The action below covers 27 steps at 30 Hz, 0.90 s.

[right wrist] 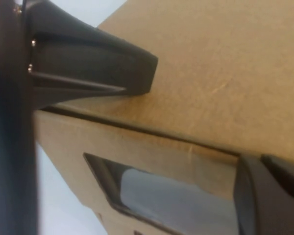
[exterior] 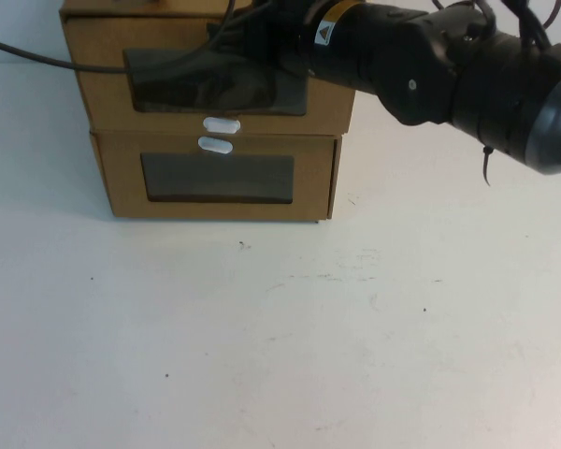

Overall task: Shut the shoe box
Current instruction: Close the shoe box with your right arm

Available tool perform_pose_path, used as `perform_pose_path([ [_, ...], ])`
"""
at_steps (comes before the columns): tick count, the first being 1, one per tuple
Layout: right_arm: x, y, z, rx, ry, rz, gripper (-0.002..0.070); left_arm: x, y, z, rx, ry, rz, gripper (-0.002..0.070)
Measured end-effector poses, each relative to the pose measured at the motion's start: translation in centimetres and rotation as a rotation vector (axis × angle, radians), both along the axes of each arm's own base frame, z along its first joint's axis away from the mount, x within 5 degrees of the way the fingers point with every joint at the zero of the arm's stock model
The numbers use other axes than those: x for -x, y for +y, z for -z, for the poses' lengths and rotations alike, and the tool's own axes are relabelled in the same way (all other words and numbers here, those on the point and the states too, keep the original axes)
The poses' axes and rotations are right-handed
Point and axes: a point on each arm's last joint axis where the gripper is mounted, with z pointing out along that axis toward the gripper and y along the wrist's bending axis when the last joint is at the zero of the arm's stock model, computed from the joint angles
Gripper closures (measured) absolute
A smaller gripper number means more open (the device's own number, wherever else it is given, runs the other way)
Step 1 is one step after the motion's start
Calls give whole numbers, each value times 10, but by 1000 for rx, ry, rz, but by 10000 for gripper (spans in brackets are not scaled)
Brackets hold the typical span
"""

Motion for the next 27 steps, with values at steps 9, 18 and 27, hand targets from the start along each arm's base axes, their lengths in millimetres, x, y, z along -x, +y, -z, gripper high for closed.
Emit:
perform_pose_path([
  [9,1,0,6,34,42,-1,689,0,0,0,-2,-6,0,680],
  [18,-7,11,13,36,38,-12,689,-1,0,0,-1,-10,-3,680],
  [27,-20,24,15,28,19,-16,689,-1,0,-1,-1,-13,-3,680],
])
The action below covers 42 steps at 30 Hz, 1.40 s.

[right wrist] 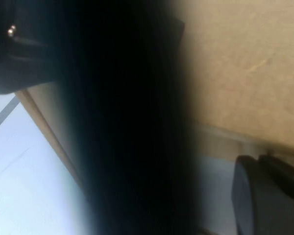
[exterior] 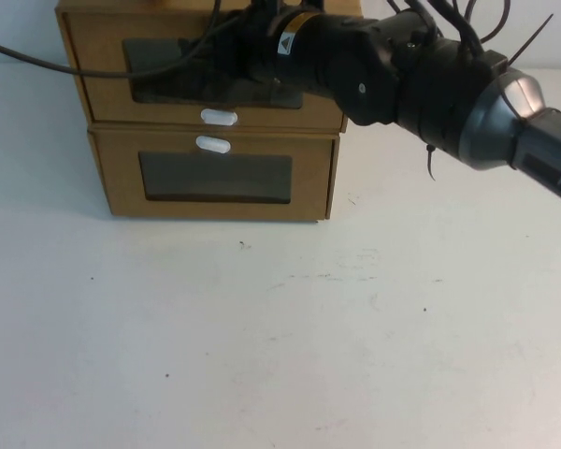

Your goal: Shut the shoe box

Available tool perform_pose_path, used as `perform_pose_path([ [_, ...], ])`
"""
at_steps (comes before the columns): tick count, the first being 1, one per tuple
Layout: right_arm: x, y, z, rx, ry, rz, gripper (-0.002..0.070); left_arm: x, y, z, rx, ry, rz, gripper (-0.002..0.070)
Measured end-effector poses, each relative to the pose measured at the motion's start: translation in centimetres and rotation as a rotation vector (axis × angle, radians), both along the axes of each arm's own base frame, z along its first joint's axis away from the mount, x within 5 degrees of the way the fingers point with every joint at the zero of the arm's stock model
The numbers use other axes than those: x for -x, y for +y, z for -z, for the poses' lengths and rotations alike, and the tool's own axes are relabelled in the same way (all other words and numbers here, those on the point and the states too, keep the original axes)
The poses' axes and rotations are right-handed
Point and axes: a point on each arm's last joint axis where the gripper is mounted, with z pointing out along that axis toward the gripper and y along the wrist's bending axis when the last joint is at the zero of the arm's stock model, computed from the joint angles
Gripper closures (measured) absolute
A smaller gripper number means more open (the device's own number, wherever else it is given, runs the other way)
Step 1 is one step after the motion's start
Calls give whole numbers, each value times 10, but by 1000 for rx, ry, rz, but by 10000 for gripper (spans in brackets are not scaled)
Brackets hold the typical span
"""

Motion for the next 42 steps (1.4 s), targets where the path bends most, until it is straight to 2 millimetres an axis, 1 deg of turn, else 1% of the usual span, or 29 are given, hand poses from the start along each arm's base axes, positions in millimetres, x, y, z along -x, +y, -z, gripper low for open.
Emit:
perform_pose_path([
  [3,-2,3,2,3,5,-2,689,0,0,0,0,0,0,680],
  [6,0,4,2,18,25,-6,689,0,0,0,0,1,1,680],
  [8,3,3,1,46,45,-14,689,0,0,0,0,1,1,680],
  [10,9,2,-3,68,62,-29,689,3,0,-3,-6,-1,6,680],
  [12,17,0,-13,81,69,-54,689,6,1,-10,-11,-16,11,680],
  [14,27,-4,-27,84,59,-82,689,12,1,-21,-12,-42,17,680],
  [16,36,-9,-40,90,57,-101,689,22,2,-35,-13,-70,30,680],
  [20,50,-20,-56,141,67,-125,689,44,6,-61,-50,-127,33,680],
  [23,60,-29,-65,196,75,-131,689,68,13,-83,-121,-182,17,680],
  [26,69,-41,-73,257,91,-121,689,95,24,-106,-173,-244,-37,680],
  [28,73,-56,-82,278,109,-95,689,116,33,-120,-165,-285,-78,680],
  [29,74,-64,-86,279,121,-79,689,124,37,-123,-161,-299,-96,680],
  [31,77,-87,-97,278,141,-32,689,144,45,-128,-152,-329,-139,680],
  [32,78,-97,-102,277,145,-10,689,150,49,-125,-151,-329,-158,680],
  [34,85,-119,-112,270,146,33,689,171,53,-120,-151,-340,-179,680],
  [35,92,-128,-117,264,141,48,689,183,54,-119,-153,-352,-183,680],
  [37,108,-144,-121,263,141,68,689,206,56,-110,-154,-365,-197,680],
  [38,115,-149,-119,271,148,72,689,215,57,-106,-153,-374,-205,680],
  [40,136,-161,-116,276,150,73,689,239,60,-96,-137,-404,-234,680],
  [41,145,-165,-113,276,149,74,689,248,61,-88,-126,-403,-243,680],
  [42,156,-172,-110,272,146,78,689,261,61,-81,-109,-417,-252,680],
])
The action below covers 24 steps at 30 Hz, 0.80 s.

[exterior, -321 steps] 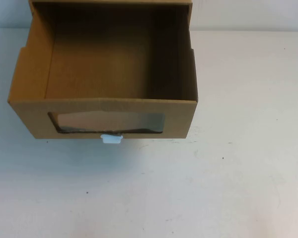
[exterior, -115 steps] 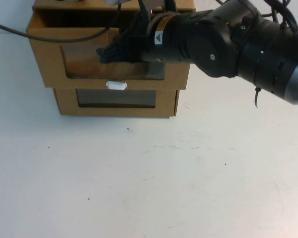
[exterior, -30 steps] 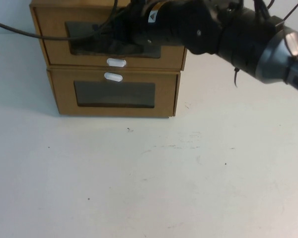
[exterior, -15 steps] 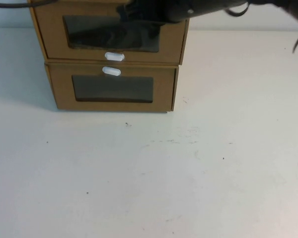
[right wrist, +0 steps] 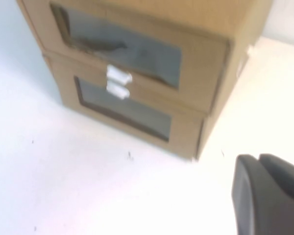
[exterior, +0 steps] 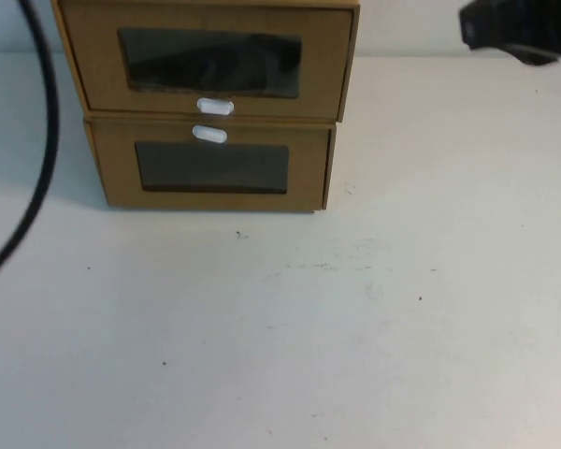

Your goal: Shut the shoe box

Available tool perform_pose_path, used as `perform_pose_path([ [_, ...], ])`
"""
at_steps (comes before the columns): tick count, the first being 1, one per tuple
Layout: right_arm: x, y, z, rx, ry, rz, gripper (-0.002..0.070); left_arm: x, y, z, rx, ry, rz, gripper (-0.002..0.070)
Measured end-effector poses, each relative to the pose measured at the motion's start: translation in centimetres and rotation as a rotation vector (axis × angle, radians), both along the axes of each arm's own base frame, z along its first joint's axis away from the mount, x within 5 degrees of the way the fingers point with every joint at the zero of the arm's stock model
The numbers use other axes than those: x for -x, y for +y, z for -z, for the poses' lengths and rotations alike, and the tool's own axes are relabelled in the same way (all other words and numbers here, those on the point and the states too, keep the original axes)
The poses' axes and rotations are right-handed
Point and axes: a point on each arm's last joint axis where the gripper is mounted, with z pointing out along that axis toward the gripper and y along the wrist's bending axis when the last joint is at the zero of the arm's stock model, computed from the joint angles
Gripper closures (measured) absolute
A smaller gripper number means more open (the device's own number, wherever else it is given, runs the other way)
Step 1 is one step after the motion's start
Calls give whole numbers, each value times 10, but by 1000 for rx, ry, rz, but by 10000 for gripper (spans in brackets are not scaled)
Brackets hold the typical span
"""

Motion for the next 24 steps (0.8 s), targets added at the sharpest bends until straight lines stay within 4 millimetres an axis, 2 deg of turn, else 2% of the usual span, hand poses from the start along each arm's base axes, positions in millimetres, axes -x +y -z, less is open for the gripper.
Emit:
perform_pose_path([
  [3,35,-19,11,-35,-32,21,689,42,2,20,46,-75,-6,680],
  [8,88,-47,46,-108,-92,43,689,104,5,67,114,-207,-17,680],
  [12,130,-72,74,-166,-146,81,689,141,10,110,139,-307,-49,680],
  [14,145,-83,87,-184,-168,108,689,156,12,131,149,-351,-58,680],
  [17,163,-95,107,-201,-189,147,689,165,14,158,167,-399,-77,680],
  [24,184,-108,143,-266,-211,180,689,138,16,222,187,-248,-133,680],
])
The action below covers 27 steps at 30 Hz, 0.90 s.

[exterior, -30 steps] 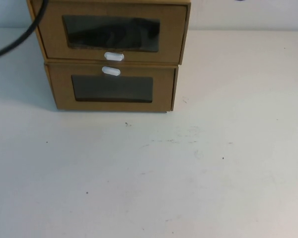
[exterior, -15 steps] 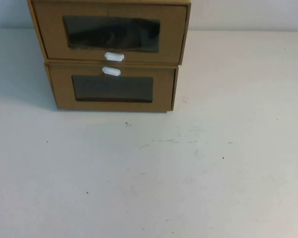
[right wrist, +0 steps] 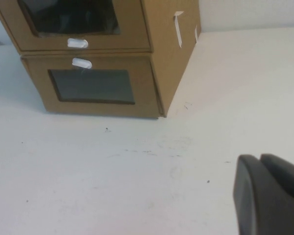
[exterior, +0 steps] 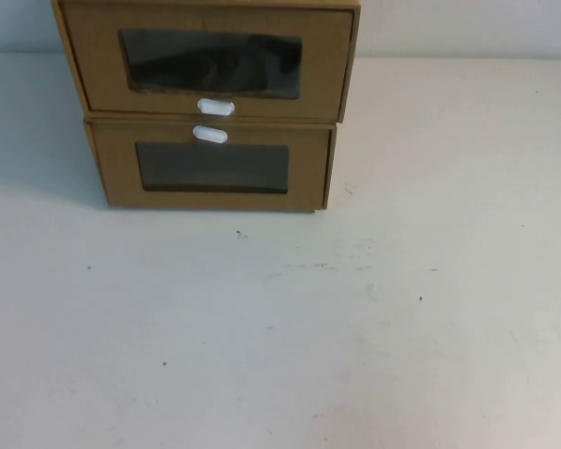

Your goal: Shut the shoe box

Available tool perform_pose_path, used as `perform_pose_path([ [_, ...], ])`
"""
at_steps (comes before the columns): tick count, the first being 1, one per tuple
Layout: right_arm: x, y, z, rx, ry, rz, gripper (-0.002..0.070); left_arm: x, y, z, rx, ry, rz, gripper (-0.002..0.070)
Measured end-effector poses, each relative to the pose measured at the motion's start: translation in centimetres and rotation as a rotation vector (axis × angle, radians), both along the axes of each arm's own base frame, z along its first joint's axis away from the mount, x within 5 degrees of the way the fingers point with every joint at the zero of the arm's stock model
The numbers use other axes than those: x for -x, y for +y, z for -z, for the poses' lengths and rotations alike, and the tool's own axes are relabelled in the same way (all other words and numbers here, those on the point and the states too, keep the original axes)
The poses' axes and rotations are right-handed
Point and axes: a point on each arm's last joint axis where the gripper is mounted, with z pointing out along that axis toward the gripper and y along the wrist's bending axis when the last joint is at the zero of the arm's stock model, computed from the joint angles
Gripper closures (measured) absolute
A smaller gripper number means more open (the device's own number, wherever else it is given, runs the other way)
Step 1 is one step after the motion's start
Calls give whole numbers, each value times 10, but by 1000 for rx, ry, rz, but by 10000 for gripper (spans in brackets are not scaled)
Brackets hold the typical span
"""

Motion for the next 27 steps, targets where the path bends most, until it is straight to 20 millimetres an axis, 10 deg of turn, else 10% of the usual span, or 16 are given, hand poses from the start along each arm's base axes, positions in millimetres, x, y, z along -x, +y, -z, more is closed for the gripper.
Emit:
perform_pose_path([
  [8,-6,5,21,-30,-47,-15,689,-21,14,60,128,58,-166,680],
  [27,-10,8,29,-55,-100,-32,689,-21,13,64,149,80,-157,680],
])
